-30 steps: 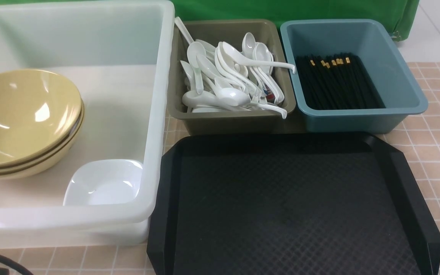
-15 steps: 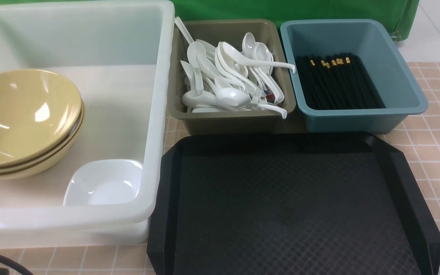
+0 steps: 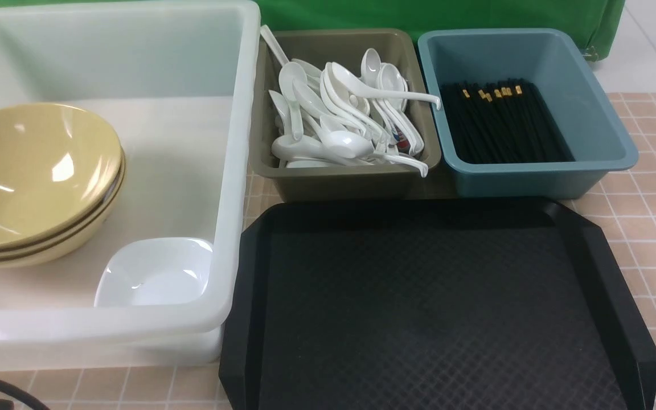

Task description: On brown table put chopsticks spoon bowls plates into blue grey white boxes.

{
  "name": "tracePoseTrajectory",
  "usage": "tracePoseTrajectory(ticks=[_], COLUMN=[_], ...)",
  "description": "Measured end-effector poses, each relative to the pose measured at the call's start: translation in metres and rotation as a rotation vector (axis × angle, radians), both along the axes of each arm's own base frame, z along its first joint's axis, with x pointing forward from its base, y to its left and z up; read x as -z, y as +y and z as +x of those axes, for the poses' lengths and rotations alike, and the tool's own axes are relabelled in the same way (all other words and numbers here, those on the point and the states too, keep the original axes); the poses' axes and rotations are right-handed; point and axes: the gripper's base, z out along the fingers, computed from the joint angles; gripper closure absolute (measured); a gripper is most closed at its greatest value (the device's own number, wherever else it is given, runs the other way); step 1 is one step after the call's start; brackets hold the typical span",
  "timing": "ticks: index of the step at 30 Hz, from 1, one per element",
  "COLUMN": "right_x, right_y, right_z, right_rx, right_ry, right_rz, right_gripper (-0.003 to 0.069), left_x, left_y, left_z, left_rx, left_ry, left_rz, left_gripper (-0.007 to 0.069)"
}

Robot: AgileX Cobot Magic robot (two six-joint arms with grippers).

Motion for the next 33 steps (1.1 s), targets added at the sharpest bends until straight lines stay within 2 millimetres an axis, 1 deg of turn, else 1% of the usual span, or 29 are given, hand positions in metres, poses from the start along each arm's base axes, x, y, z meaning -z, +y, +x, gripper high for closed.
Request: tracePoseTrajectory(ticks=[24,29,33], right_x=[0.0000,0.0000,0.0000], right_y=[0.0000,0.0000,0.0000], right_z=[0.0000,0.0000,0.0000], right_rx=[-0.001,-0.001,-0.001], right_ry=[0.000,0.000,0.000], right_rz=[-0.002,-0.002,-0.002], right_gripper=[0.0581,0.0579,0.0573], left_x=[-0.0004,-0.0057,0.0003], left_y=[-0.0001,0.0013,0.0031], left_z=[0.0001,0.0022,0.0036], left_rx=[0.005,0.011,-0.048], left_ry=[-0.005,-0.077,-0.190], left_rz=[0.006,0.041,-0.065], left_gripper=[0.0623,0.0623,0.0623])
